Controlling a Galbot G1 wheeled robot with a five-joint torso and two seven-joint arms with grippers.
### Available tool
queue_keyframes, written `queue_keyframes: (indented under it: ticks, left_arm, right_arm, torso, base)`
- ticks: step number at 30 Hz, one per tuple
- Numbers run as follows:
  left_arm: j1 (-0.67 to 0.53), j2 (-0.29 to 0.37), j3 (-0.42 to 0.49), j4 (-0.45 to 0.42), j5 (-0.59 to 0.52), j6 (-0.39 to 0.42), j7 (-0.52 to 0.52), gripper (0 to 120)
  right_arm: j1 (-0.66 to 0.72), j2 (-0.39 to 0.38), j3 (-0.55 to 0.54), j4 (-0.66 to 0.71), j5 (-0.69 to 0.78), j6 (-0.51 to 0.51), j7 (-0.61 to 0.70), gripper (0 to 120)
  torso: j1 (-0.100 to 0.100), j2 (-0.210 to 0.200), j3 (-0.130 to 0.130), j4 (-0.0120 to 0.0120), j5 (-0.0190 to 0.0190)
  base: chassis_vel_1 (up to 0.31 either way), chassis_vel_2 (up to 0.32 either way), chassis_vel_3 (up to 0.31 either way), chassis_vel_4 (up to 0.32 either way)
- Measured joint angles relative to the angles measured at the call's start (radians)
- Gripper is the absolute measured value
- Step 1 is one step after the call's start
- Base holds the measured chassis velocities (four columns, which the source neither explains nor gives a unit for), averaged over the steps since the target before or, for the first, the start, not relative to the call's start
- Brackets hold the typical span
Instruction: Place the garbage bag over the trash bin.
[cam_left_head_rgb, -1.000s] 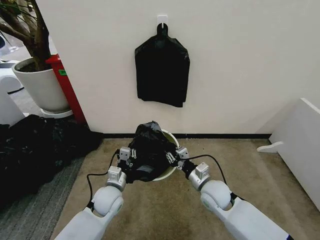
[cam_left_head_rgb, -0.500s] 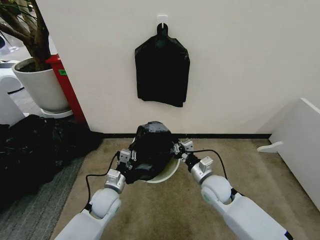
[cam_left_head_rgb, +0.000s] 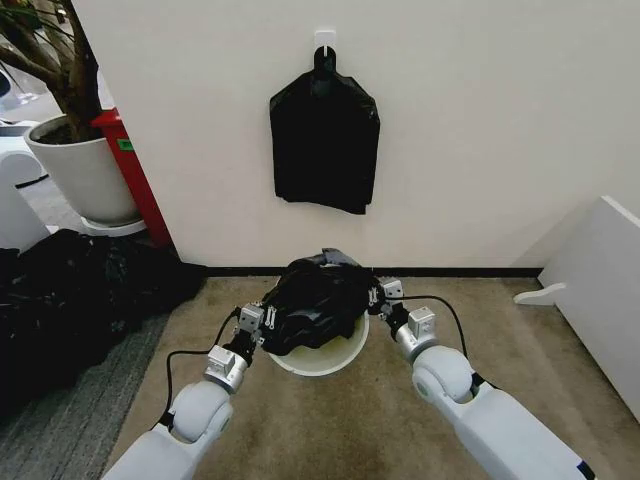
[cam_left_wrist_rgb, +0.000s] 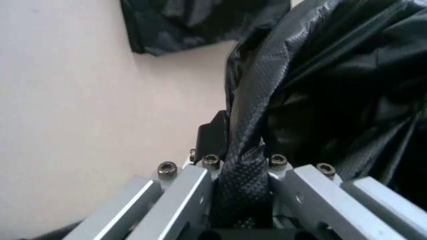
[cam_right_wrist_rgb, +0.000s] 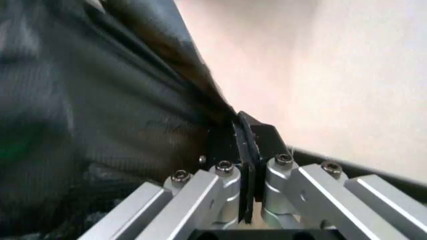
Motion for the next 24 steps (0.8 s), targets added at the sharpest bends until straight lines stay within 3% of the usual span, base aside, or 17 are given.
queue_keyframes:
  ticks: [4, 10, 11, 16, 17, 20, 22, 24]
  left_arm:
    - [-0.017, 0.007, -0.002, -0.001, -0.027, -0.003, 0.001, 3]
    - [-0.026, 0.009, -0.003, 0.0, -0.038, -0.003, 0.001, 3]
    - [-0.033, 0.012, -0.003, 0.002, -0.046, -0.003, 0.001, 3]
    - [-0.044, 0.016, -0.006, 0.005, -0.058, -0.003, 0.0, 3]
    - [-0.05, 0.016, -0.008, 0.007, -0.065, -0.003, -0.002, 3]
    - [-0.063, 0.018, -0.011, 0.017, -0.082, 0.015, -0.007, 3]
    - [-0.064, 0.018, -0.013, 0.019, -0.084, 0.018, -0.008, 3]
    - [-0.069, 0.019, -0.023, 0.024, -0.091, 0.028, -0.016, 3]
  right_arm:
    - [-0.012, -0.02, -0.006, 0.035, 0.042, -0.078, -0.003, 0]
    - [-0.015, -0.026, -0.006, 0.053, 0.059, -0.115, -0.009, 0]
    - [-0.017, -0.031, -0.005, 0.072, 0.087, -0.162, -0.011, 0]
    - [-0.018, -0.037, -0.001, 0.086, 0.112, -0.189, -0.012, 15]
    - [-0.017, -0.039, -0.002, 0.076, 0.082, -0.144, -0.027, 21]
    - [-0.009, -0.039, 0.014, -0.096, -0.307, 0.256, -0.12, 34]
    - [-0.007, -0.037, 0.029, -0.126, -0.383, 0.311, -0.132, 36]
    - [-0.013, -0.038, 0.06, -0.166, -0.507, 0.397, -0.145, 46]
  torso:
    - [0.0, 0.0, 0.0, 0.0, 0.0]
    - [0.0, 0.0, 0.0, -0.0001, 0.0001]
    - [0.0, 0.0, 0.0, 0.0, 0.0]
    - [0.0, 0.0, 0.0, 0.0001, 0.0]
    - [0.0, 0.0, 0.0, 0.0, 0.0002]
    - [0.0, 0.0, 0.0, 0.0001, 0.0003]
    - [0.0, 0.0, 0.0, 0.0, 0.0002]
    - [0.0, 0.0, 0.0, 0.0, 0.0002]
  base:
    - [0.0, 0.0, 0.0, 0.0]
    - [0.0, 0.0, 0.0, 0.0]
    - [0.0, 0.0, 0.0, 0.0]
    - [0.0, 0.0, 0.0, 0.0]
    - [0.0, 0.0, 0.0, 0.0]
    - [0.0, 0.0, 0.0, 0.0]
    - [0.0, 0.0, 0.0, 0.0]
    - [0.0, 0.0, 0.0, 0.0]
